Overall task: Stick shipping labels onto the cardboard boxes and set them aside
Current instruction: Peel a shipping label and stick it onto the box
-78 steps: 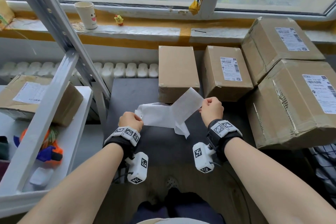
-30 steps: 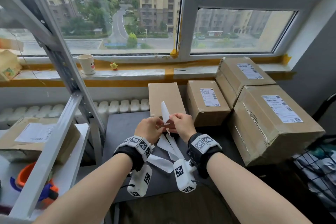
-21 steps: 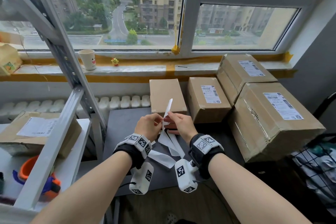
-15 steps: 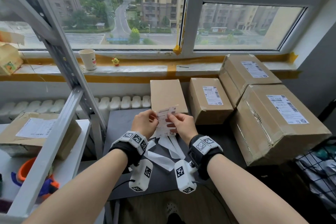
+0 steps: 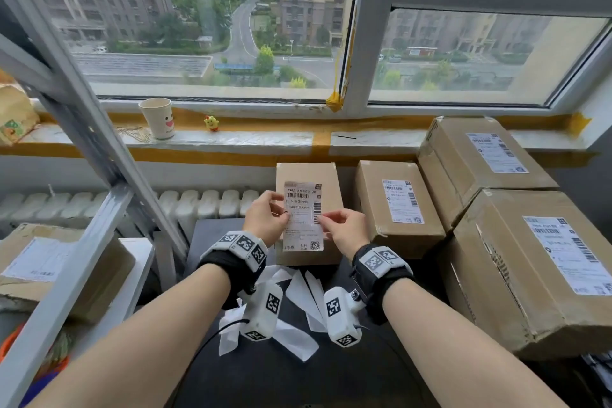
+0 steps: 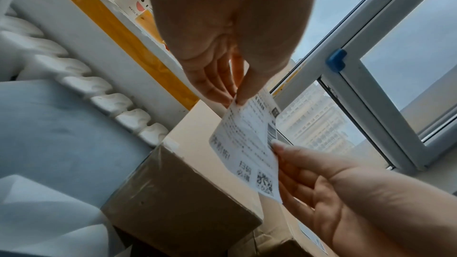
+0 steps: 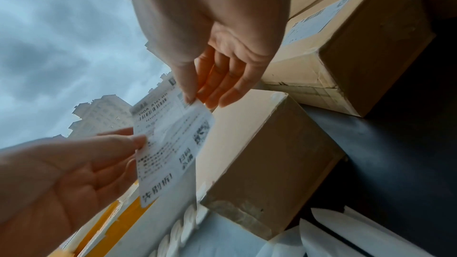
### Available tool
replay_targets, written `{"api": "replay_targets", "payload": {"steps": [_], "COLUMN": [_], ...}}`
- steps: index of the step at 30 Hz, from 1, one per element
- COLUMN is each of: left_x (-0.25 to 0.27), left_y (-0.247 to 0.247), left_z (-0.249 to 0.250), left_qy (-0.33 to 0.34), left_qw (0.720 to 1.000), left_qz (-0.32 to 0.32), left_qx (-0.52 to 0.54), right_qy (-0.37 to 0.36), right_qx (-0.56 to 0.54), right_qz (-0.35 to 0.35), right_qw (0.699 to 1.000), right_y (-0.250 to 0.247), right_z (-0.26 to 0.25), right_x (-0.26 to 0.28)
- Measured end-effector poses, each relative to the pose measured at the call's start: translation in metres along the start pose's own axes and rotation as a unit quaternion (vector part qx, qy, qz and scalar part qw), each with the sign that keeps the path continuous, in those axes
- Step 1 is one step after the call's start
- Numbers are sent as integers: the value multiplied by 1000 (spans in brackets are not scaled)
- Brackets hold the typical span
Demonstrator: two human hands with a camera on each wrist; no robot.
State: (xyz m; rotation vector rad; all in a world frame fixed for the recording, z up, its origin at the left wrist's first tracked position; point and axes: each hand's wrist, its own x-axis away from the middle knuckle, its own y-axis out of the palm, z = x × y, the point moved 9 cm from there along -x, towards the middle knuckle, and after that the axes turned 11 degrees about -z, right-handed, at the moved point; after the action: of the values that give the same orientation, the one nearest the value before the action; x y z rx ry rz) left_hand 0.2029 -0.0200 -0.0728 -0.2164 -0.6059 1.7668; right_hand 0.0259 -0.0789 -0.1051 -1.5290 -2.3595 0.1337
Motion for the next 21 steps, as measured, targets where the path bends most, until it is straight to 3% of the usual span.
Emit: {"api": "replay_targets", "payload": {"steps": [5, 13, 21], "left_x": [-36, -82, -98], "left_y": [2, 27, 44], "left_z": [-9, -21, -33], "left_qy": [-41, -55, -70], "left_qw": [999, 997, 993], "left_qz": [22, -44, -69], "left_qx": [23, -30, -60], "right_qy": [16, 54, 79], "right_qx": [16, 88, 170], "right_qz": [6, -1, 0], "right_qw": [1000, 995, 982], "right_y": [-13, -19, -22], "right_z": [2, 11, 19], "right_x": [-38, -87, -104]}}
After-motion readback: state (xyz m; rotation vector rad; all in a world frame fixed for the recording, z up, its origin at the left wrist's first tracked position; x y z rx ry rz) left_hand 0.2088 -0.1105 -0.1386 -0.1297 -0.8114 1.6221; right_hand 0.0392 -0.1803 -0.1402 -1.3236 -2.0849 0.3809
